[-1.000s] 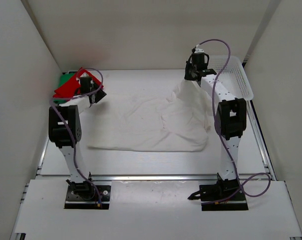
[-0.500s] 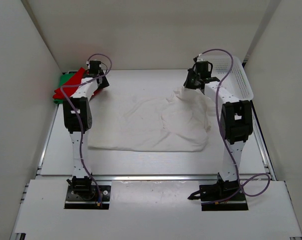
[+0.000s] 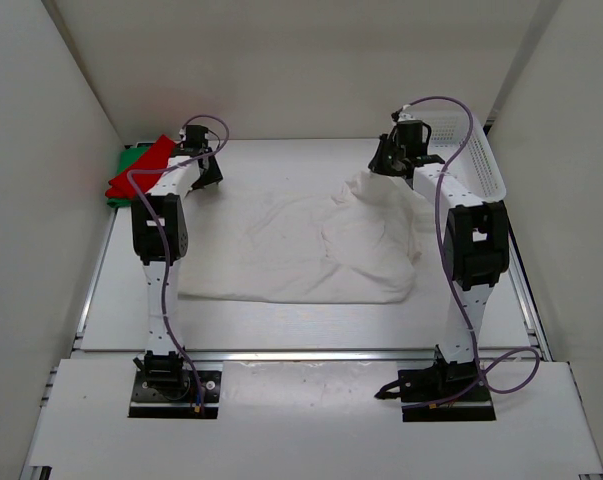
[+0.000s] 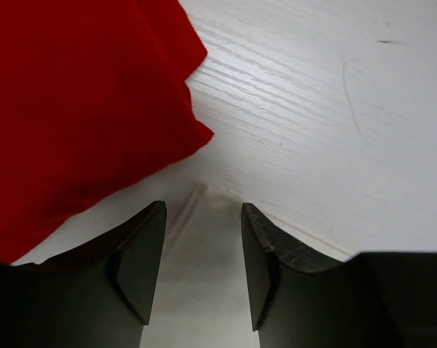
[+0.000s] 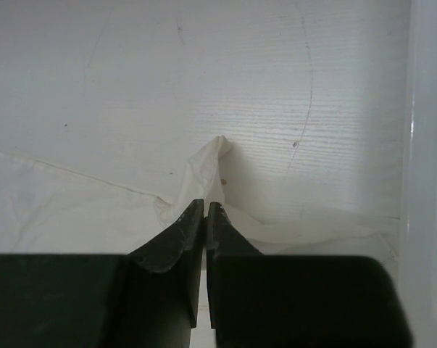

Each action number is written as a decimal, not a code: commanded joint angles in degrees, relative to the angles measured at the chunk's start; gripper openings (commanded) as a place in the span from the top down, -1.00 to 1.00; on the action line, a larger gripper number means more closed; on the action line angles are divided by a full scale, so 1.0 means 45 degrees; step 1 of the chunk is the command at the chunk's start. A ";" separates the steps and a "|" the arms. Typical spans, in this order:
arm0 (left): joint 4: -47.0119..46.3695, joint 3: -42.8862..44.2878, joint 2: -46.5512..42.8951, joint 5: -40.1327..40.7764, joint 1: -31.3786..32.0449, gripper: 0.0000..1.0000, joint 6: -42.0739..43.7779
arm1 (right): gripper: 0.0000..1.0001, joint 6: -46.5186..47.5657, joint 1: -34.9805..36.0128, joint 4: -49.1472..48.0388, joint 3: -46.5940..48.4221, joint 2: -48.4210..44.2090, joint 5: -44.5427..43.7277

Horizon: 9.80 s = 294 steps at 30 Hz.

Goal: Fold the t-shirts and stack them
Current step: Grap the side of the flattened tshirt furthest away from the robot with both arms, then fold the other side of the tshirt into a rectangle

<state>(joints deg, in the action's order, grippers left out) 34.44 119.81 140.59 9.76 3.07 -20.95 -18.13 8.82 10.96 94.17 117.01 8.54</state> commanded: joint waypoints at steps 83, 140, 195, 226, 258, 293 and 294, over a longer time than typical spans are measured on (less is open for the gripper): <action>-0.4489 -1.0665 -0.9132 -0.4218 -0.1873 1.00 -0.1184 | 1.00 -0.2689 -0.1315 -0.2924 -1.1822 -1.0455 0.0837; -1.0504 -2.0333 -1.5224 -0.4279 0.1059 0.29 -0.4836 | 0.79 -0.2008 0.1557 -0.2761 -1.2548 -1.0577 -0.0298; -1.0072 -2.2952 -1.6186 -0.3634 -0.2440 0.48 -0.5657 | 0.39 -0.2142 0.4667 -0.3900 -1.5045 -1.1237 -0.0315; -0.9859 -2.1919 -1.8292 -0.2876 -0.2308 0.10 -0.6361 | 0.94 -0.3707 -0.0063 -0.5031 -1.4504 -1.2202 0.0290; -1.3511 -1.8498 -0.8567 -0.5430 -0.0622 0.14 -0.7511 | 1.00 -0.3177 -0.3050 -0.6616 -1.2879 -0.6958 0.0289; -1.4839 -2.1173 -1.2375 -0.5644 0.4512 0.09 -0.7922 | 1.00 -0.5874 -0.1159 -0.6500 -1.8874 -1.1626 -0.0001; -1.4956 -2.1426 -1.2453 -0.5607 0.4513 0.09 -0.7981 | 1.00 -0.5777 -0.1256 -0.6344 -1.8915 -1.1685 -0.0041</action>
<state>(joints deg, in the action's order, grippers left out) -30.15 25.34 87.42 -14.66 22.98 -56.86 -43.40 4.19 -18.15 10.94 65.21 8.49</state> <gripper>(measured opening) 0.458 0.003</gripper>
